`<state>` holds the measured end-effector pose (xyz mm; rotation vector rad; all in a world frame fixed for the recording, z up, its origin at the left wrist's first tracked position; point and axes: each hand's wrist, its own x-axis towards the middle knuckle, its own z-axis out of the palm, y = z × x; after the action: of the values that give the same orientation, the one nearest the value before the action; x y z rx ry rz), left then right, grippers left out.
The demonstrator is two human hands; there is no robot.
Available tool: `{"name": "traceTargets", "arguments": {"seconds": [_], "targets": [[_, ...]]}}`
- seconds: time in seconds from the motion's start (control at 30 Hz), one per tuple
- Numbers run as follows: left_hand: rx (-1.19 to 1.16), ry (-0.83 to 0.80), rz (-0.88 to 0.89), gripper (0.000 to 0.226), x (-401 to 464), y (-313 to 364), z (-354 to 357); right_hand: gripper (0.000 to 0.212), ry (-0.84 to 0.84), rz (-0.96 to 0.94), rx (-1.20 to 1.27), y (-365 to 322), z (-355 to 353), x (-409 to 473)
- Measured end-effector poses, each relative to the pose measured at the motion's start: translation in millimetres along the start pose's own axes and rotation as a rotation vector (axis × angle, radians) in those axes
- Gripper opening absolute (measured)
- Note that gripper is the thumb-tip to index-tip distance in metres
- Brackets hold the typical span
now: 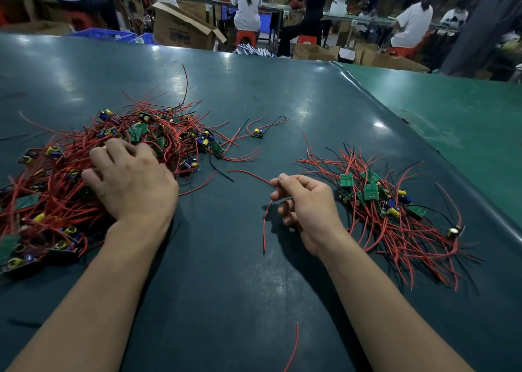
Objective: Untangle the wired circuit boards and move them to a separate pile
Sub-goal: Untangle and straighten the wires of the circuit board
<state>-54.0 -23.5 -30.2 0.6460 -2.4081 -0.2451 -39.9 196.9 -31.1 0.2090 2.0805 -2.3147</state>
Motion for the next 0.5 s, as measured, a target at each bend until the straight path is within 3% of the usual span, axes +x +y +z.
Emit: {"name": "traceTargets", "arguments": {"seconds": [0.13,0.27,0.5], "targets": [[-0.076,0.140,-0.015,0.030,2,-4,-7,0.024,-0.006,-0.002,-0.011,0,-1,-1],[-0.096,0.056,-0.058,0.036,5,-12,-6,0.024,-0.006,0.000,-0.010,0,-2,0],[-0.174,0.122,0.048,0.043,-1,-3,-6,0.025,-0.015,0.001,-0.008,1,-4,0]]}}
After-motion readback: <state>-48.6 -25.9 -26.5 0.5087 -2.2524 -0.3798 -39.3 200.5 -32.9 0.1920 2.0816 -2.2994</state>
